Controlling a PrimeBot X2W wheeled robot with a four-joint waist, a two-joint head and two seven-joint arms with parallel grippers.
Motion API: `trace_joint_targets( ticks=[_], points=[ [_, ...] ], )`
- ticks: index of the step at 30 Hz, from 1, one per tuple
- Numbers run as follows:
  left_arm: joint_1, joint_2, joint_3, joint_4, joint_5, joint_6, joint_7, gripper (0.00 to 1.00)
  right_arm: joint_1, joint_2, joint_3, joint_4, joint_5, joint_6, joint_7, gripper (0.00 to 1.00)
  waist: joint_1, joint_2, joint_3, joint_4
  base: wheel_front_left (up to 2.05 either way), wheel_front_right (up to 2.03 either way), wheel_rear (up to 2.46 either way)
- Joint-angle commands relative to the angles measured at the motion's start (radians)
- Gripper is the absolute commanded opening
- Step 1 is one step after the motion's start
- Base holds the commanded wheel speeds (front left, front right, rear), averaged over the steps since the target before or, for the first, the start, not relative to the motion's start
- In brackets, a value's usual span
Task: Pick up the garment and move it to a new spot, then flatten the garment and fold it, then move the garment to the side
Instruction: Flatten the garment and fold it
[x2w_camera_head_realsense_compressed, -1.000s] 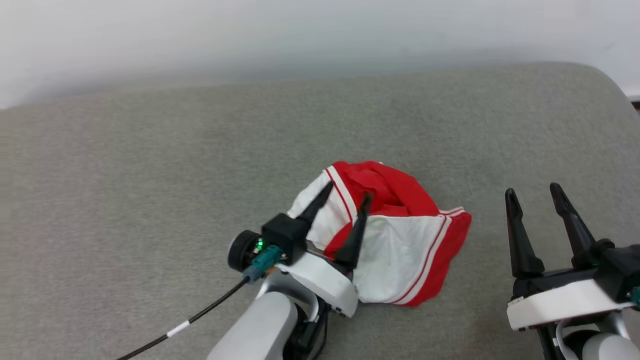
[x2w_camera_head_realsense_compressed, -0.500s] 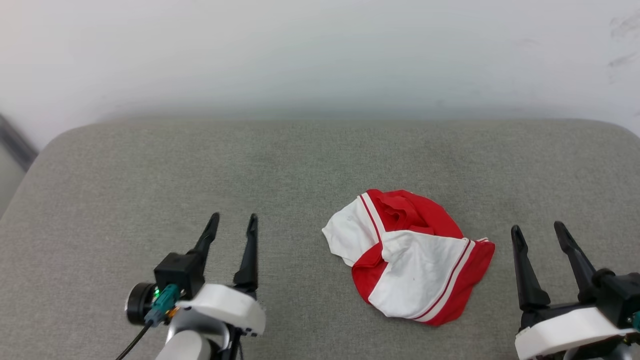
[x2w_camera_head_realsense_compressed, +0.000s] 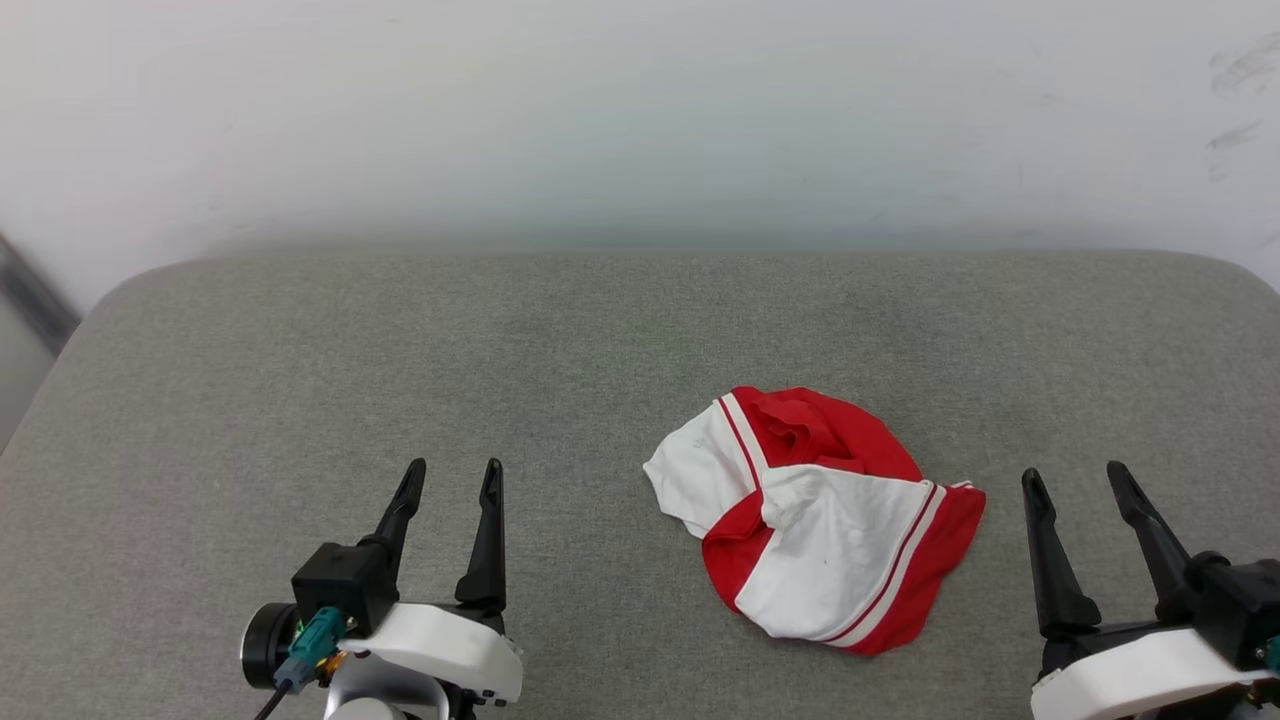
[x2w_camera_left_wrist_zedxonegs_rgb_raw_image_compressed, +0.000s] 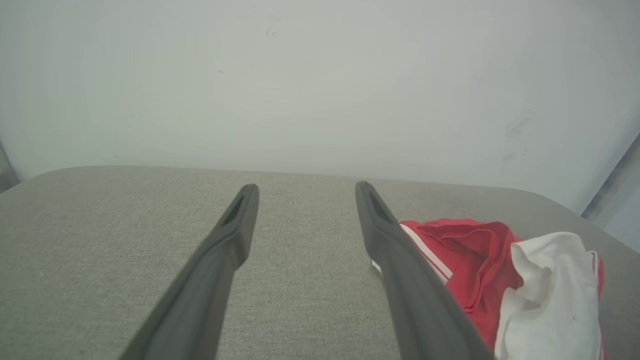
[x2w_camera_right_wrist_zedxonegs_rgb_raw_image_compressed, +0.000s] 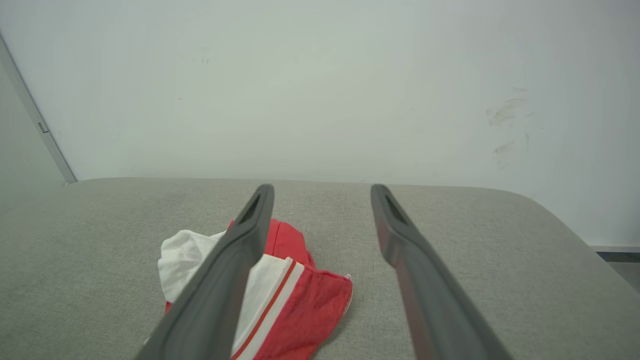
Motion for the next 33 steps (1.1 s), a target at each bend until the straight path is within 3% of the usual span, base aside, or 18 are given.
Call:
trace_joint_targets(
  ticks=[1,7,11,22,28,33],
  points=[
    [0.01,-0.001,0.002,-0.005,-0.001,0.004,-0.002,1.0,0.002,0.002,0.002,-0.002,0.002,-0.001,0.003,1.0,0.0,0.0,0.001,0.0,0.0,0.0,0.0],
    [0.009,-0.003,0.006,-0.01,0.001,0.004,-0.003,1.0,0.0,0.002,0.011,0.013,0.027,-0.001,0.037,1.0,0.0,0.0,0.002,0.0,0.0,0.0,0.0],
    [0.006,-0.008,0.011,-0.016,0.001,0.004,-0.003,1.0,-0.021,-0.004,0.053,0.025,0.088,-0.001,0.163,1.0,0.0,0.0,0.005,0.004,0.0,0.0,0.0],
    [-0.036,-0.048,0.007,-0.031,0.022,-0.019,-0.002,1.0,-0.254,-0.254,0.297,0.009,0.302,-0.001,0.724,1.0,0.0,0.0,0.061,0.078,0.0,0.0,0.0],
    [-0.056,-0.072,0.025,-0.028,0.043,-0.036,-0.003,1.0,-0.4,-0.347,0.409,0.058,0.355,-0.001,0.835,1.0,0.0,0.0,0.098,0.123,0.0,0.0,0.0],
    [-0.064,-0.09,0.048,-0.019,0.058,-0.05,-0.003,1.0,-0.471,-0.382,0.482,0.132,0.39,-0.001,0.872,1.0,0.0,0.0,0.114,0.139,0.0,0.0,0.0]
  ],
)
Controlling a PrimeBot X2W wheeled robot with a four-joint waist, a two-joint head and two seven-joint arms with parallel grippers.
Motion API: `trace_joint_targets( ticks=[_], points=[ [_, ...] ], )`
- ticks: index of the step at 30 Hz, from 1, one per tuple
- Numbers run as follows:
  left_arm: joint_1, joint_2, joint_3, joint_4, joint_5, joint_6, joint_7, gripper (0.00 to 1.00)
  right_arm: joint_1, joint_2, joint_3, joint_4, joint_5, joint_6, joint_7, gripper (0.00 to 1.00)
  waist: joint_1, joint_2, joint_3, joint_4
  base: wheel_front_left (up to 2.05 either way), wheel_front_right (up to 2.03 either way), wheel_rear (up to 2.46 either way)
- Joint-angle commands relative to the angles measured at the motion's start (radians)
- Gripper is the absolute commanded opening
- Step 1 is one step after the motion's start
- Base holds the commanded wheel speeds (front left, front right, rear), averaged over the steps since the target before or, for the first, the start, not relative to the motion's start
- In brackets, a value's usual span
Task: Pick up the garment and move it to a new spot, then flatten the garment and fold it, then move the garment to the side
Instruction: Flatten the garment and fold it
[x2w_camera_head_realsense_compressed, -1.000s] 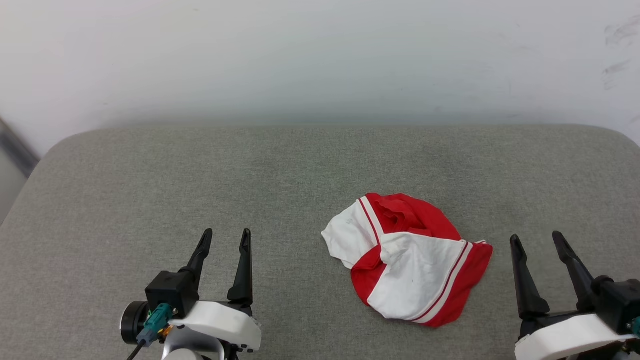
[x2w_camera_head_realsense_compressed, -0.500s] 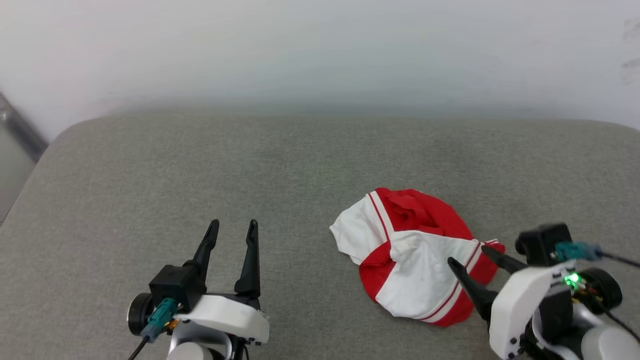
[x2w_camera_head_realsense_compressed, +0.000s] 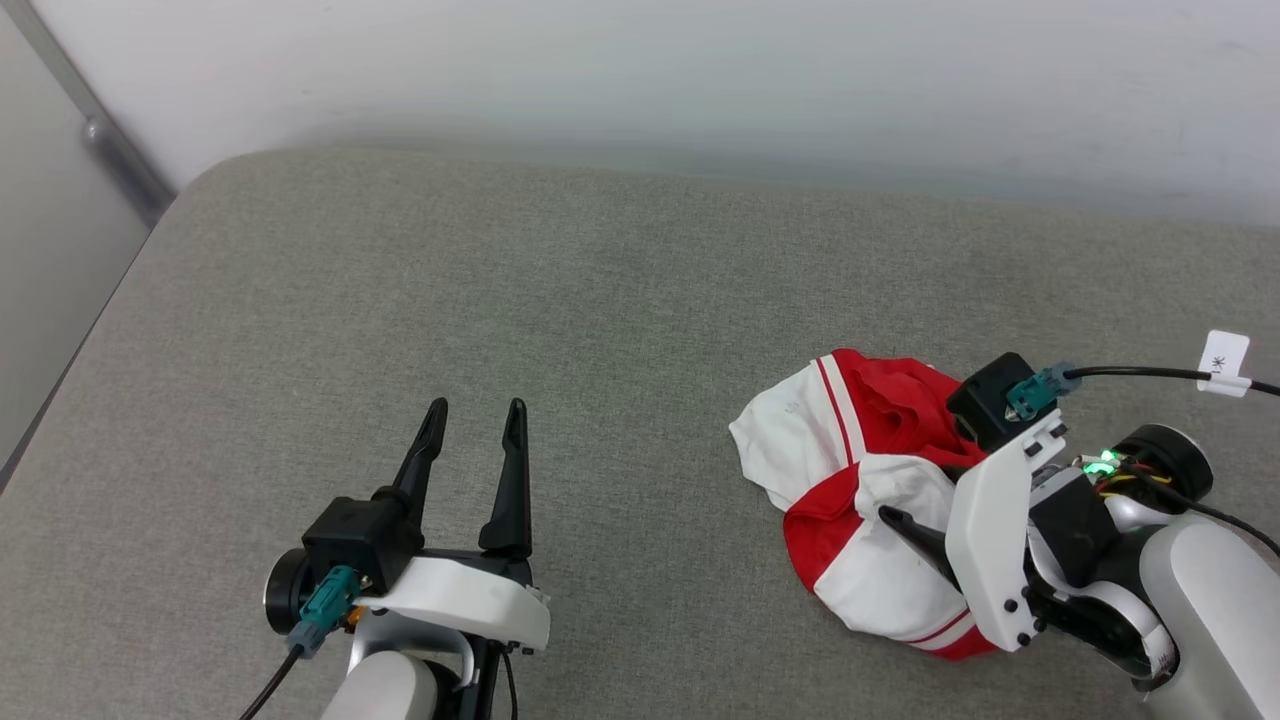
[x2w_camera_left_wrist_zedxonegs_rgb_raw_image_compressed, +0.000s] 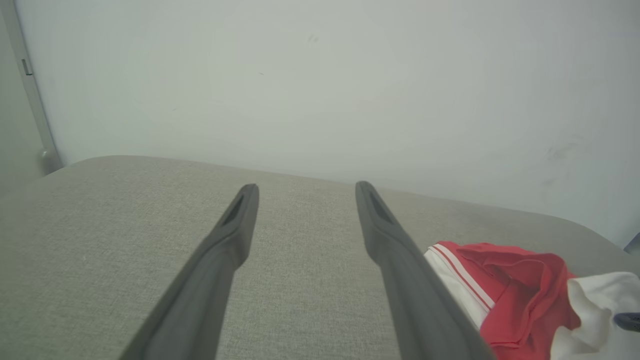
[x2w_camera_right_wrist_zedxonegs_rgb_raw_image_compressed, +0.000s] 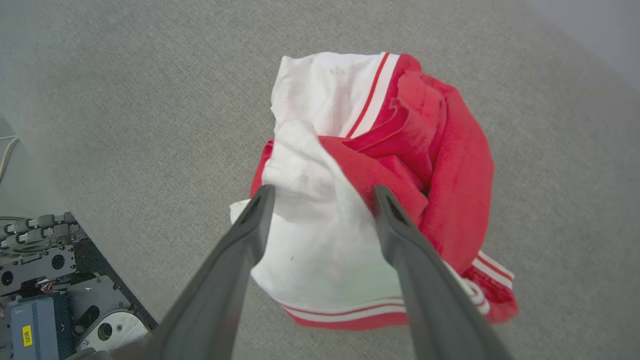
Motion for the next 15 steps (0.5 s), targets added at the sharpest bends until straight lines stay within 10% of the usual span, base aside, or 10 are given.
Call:
trace_joint_targets(
  ticks=[1,2,3,15],
  points=[
    [-0.004,-0.007,0.007,0.003,0.009,-0.005,-0.003,1.0,-0.016,-0.013,0.013,0.014,0.009,-0.001,0.008,1.0,0.0,0.0,0.004,0.004,0.0,0.0,0.0],
    [-0.003,-0.011,0.012,0.005,0.011,-0.008,-0.003,1.0,-0.021,-0.016,0.019,0.019,0.017,-0.001,0.012,0.31,0.0,0.0,0.004,0.004,0.0,0.0,0.0],
    [0.0,-0.013,0.019,0.006,0.013,-0.009,-0.003,1.0,-0.024,-0.019,0.021,0.022,0.022,-0.001,0.013,0.0,0.0,0.0,0.003,0.003,0.0,0.0,0.0],
    [0.032,-0.033,0.074,0.0,0.044,-0.027,-0.003,1.0,0.08,-0.009,-0.213,-0.104,-0.016,-0.001,-0.061,0.0,0.0,0.0,-0.012,-0.078,0.0,0.0,0.0]
  ],
)
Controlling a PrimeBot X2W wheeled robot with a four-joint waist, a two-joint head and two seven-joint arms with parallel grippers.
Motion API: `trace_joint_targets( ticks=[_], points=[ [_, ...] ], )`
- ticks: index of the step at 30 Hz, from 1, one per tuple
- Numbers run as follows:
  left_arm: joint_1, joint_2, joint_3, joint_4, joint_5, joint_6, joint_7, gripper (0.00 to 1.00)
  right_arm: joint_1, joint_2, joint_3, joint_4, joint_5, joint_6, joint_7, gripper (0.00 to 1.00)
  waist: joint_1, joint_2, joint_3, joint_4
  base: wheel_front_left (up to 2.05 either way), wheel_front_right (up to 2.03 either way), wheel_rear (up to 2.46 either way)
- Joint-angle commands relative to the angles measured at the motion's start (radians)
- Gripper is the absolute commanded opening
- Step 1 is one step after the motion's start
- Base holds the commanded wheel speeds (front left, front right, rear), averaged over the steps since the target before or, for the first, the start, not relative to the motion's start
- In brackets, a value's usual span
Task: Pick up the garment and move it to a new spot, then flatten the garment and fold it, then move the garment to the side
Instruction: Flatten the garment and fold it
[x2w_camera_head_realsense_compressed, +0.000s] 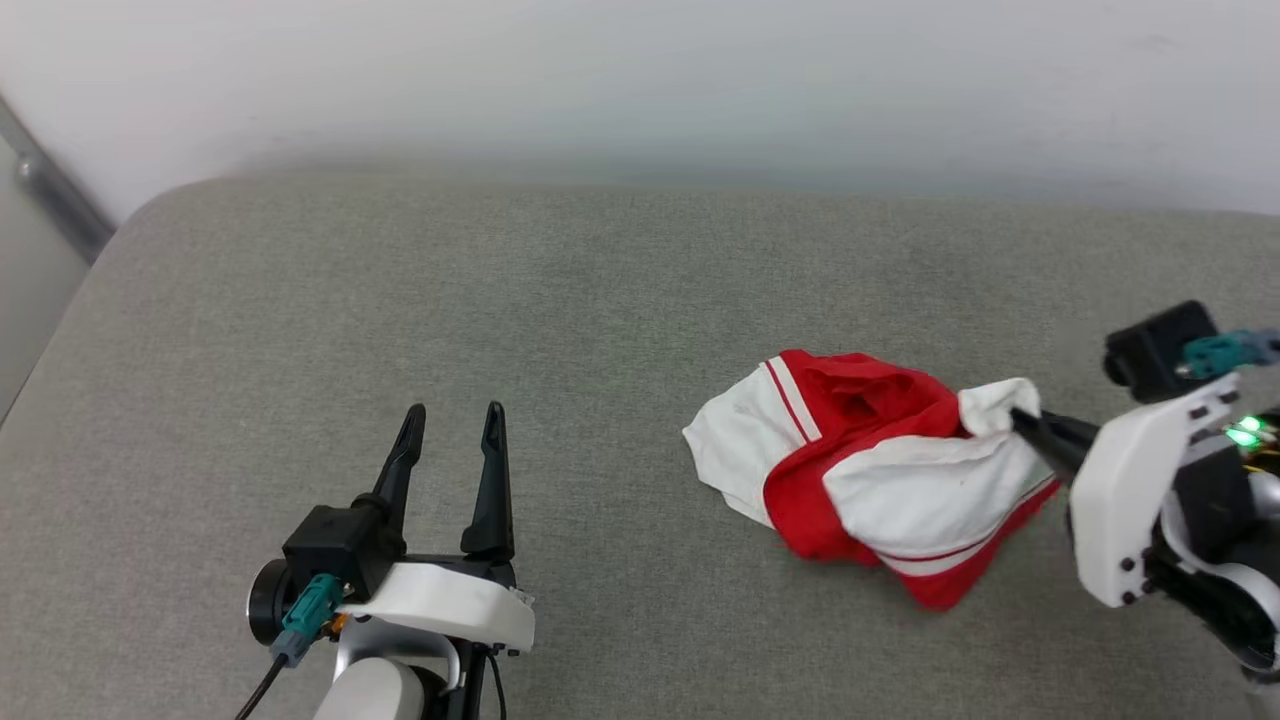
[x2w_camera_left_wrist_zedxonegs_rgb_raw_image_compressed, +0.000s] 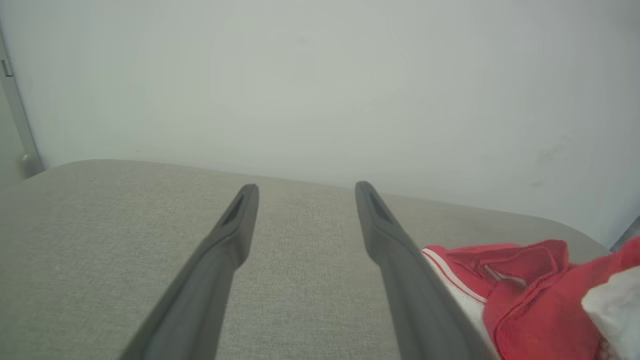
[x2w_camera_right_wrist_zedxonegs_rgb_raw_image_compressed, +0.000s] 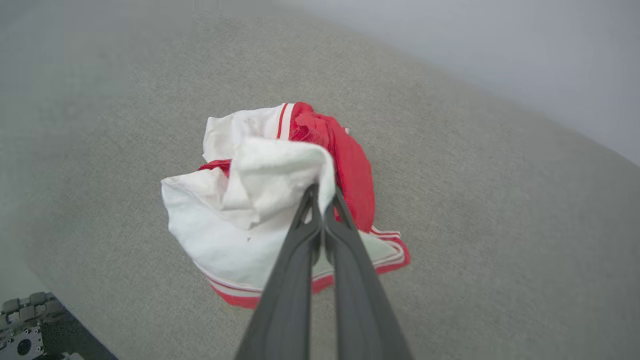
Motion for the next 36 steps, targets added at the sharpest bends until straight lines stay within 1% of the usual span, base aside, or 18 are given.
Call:
trace_joint_targets(
  ticks=[1,4,8,9,11,12,13,14,15,16,17,18,20,24,25,29,32,36],
  points=[
    [0.01,-0.004,0.006,-0.003,0.008,-0.004,-0.003,1.0,0.042,0.017,-0.07,-0.003,-0.022,-0.001,-0.023,0.0,0.0,0.0,0.001,-0.018,0.0,0.0,0.0],
    [0.009,-0.009,0.009,-0.004,0.014,-0.007,-0.003,1.0,0.117,0.073,-0.22,0.003,-0.039,-0.001,-0.065,0.0,0.0,0.0,0.006,-0.034,0.0,0.0,0.0],
    [0.008,-0.012,0.013,0.005,0.015,-0.016,-0.003,1.0,0.217,0.148,-0.395,0.061,-0.038,-0.001,-0.124,0.0,0.0,0.0,0.011,-0.046,0.0,0.0,0.0],
    [0.008,-0.012,0.013,0.005,0.015,-0.016,-0.003,1.0,0.217,0.148,-0.395,0.061,-0.038,-0.001,-0.124,0.0,0.0,0.0,0.011,-0.046,0.0,0.0,0.0],
    [0.007,-0.014,0.014,0.01,0.016,-0.018,-0.003,1.0,0.261,0.174,-0.456,0.106,-0.041,-0.001,-0.155,0.0,0.0,0.0,0.014,-0.049,0.0,0.0,0.0],
    [0.006,-0.015,0.015,0.013,0.018,-0.02,-0.003,1.0,0.291,0.208,-0.501,0.161,-0.029,-0.001,-0.19,0.0,0.0,0.0,0.018,-0.053,0.0,0.0,0.0],
    [0.007,-0.015,0.015,0.016,0.018,-0.022,-0.003,1.0,0.302,0.22,-0.517,0.19,-0.026,-0.001,-0.213,0.0,0.0,0.0,0.019,-0.054,0.0,0.0,0.0],
    [0.007,-0.015,0.016,0.017,0.019,-0.021,-0.003,1.0,0.312,0.233,-0.526,0.228,-0.018,-0.001,-0.235,0.03,0.0,0.0,0.02,-0.055,0.0,0.0,0.0],
    [0.008,-0.015,0.016,0.019,0.02,-0.022,-0.003,1.0,0.322,0.242,-0.529,0.267,-0.018,-0.001,-0.258,0.29,0.0,0.0,0.021,-0.056,0.0,0.0,0.0],
    [0.009,-0.015,0.017,0.021,0.02,-0.023,-0.003,1.0,0.324,0.253,-0.534,0.3,-0.015,-0.001,-0.279,0.75,0.0,0.0,0.021,-0.057,0.0,0.0,0.0],
    [0.011,-0.016,0.017,0.022,0.02,-0.024,-0.003,1.0,0.324,0.263,-0.533,0.325,-0.008,-0.001,-0.301,1.0,0.0,0.0,0.02,-0.059,0.0,0.0,0.0],
    [0.011,-0.016,0.017,0.022,0.02,-0.024,-0.003,1.0,0.324,0.263,-0.533,0.325,-0.008,-0.001,-0.301,1.0,0.0,0.0,0.02,-0.059,0.0,0.0,0.0],
    [0.017,-0.014,0.021,0.025,0.018,-0.024,-0.003,1.0,0.315,0.282,-0.544,0.378,-0.011,-0.001,-0.386,1.0,0.0,0.0,0.015,-0.064,0.0,0.0,0.0],
    [0.033,-0.011,0.022,0.028,0.016,-0.024,-0.003,1.0,0.31,0.293,-0.56,0.385,-0.036,-0.001,-0.527,1.0,0.0,0.0,0.003,-0.072,0.0,0.0,0.0],
    [0.033,-0.011,0.022,0.028,0.016,-0.024,-0.003,1.0,0.31,0.293,-0.56,0.385,-0.036,-0.001,-0.527,1.0,0.0,0.0,0.003,-0.072,0.0,0.0,0.0],
    [0.041,-0.008,0.02,0.029,0.014,-0.021,-0.003,1.0,0.32,0.307,-0.58,0.338,-0.081,-0.001,-0.663,1.0,0.0,0.0,-0.014,-0.077,0.0,0.0,0.0],
    [0.057,-0.005,0.02,0.032,0.013,-0.018,-0.002,1.0,0.339,0.315,-0.571,0.285,-0.13,-0.001,-0.738,1.0,0.0,0.0,-0.032,-0.08,0.0,0.0,0.0],
    [0.074,0.001,0.024,0.032,0.01,-0.008,0.003,1.0,0.357,0.333,-0.532,0.209,-0.2,-0.001,-0.79,1.0,0.0,0.0,-0.055,-0.086,0.0,0.0,0.0]
  ],
)
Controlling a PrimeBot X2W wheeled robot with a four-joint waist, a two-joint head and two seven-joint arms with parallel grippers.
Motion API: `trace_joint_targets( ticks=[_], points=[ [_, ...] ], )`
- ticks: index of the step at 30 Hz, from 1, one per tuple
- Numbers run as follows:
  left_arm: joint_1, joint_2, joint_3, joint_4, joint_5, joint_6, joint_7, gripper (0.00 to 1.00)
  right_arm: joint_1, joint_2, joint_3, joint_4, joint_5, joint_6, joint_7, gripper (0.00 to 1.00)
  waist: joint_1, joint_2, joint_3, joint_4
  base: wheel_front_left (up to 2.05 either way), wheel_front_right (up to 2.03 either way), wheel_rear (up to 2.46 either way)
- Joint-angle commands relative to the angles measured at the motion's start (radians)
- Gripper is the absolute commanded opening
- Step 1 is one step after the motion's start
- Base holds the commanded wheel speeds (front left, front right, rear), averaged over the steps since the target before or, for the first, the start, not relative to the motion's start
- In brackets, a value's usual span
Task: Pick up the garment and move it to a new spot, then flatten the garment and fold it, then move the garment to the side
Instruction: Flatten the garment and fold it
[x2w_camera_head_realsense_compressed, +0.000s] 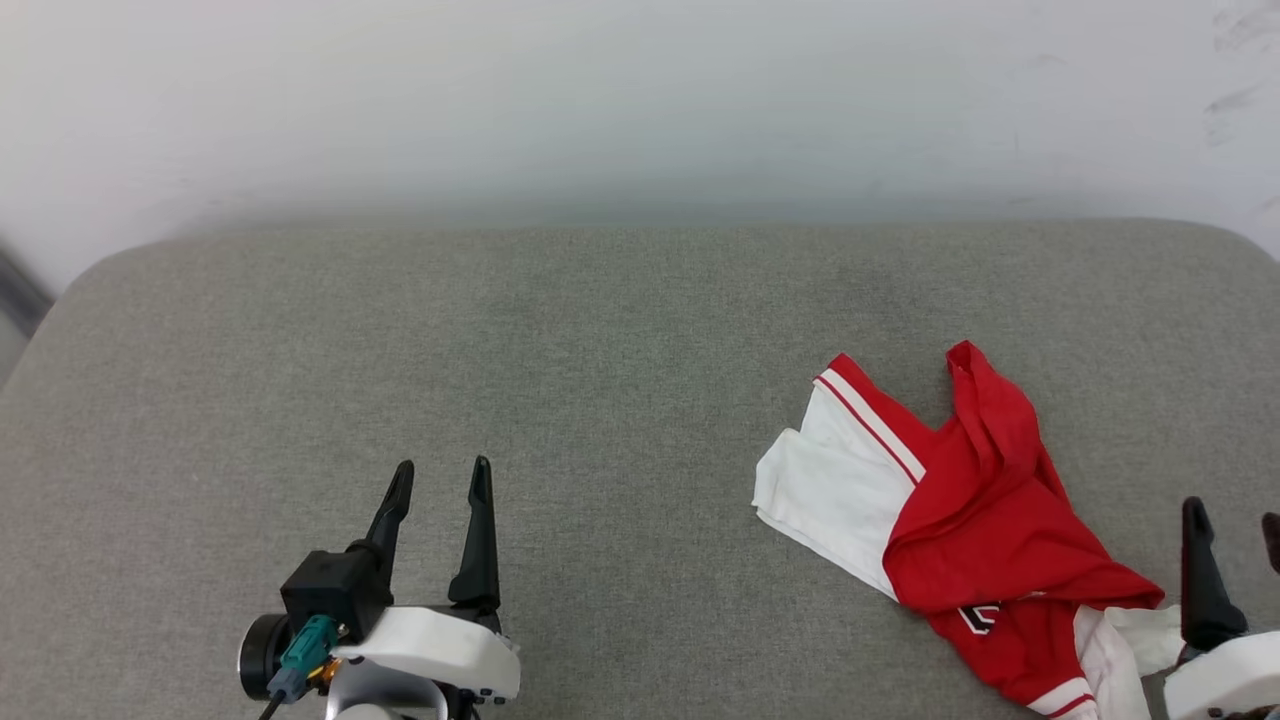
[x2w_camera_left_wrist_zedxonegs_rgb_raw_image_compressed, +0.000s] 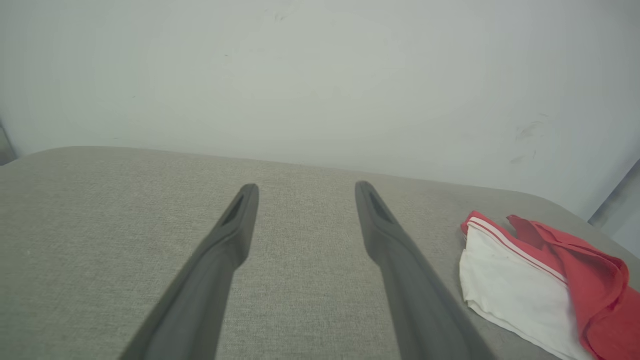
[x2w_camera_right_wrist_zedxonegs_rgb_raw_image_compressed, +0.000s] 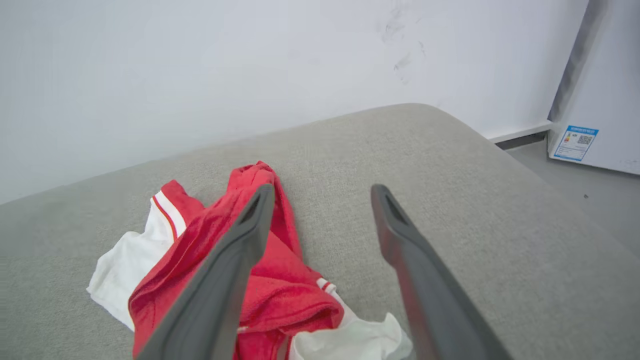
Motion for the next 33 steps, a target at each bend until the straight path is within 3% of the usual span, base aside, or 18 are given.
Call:
trace_joint_targets(
  ticks=[1,11,18,25,33],
  points=[
    [0.017,0.002,-0.001,0.001,-0.001,0.003,0.0,1.0,0.014,0.008,0.011,-0.018,-0.013,0.0,-0.009,1.0,0.0,-0.0001,-0.009,-0.003,0.0,0.0,0.0],
    [0.053,0.025,-0.001,-0.004,-0.004,0.02,0.021,1.0,0.098,0.051,0.16,-0.229,-0.097,0.0,0.016,1.0,0.0,-0.0001,-0.042,-0.014,0.0,0.0,0.0],
    [0.021,0.039,-0.012,0.006,0.004,0.02,0.054,1.0,0.125,0.064,0.207,-0.321,-0.112,0.0,0.06,1.0,0.0,-0.0001,-0.047,-0.033,0.0,0.0,0.0],
    [-0.131,0.014,-0.105,0.036,0.005,-0.051,0.187,1.0,0.099,0.065,0.209,-0.358,-0.109,0.0,0.086,1.0,0.0,-0.0001,-0.005,-0.049,0.0,0.0,0.0],
    [-0.386,-0.028,-0.239,0.138,-0.026,-0.155,0.46,1.0,0.039,0.065,0.212,-0.366,-0.103,0.0,0.09,1.0,0.0,-0.0001,0.11,-0.111,0.0,0.0,0.0]
  ],
)
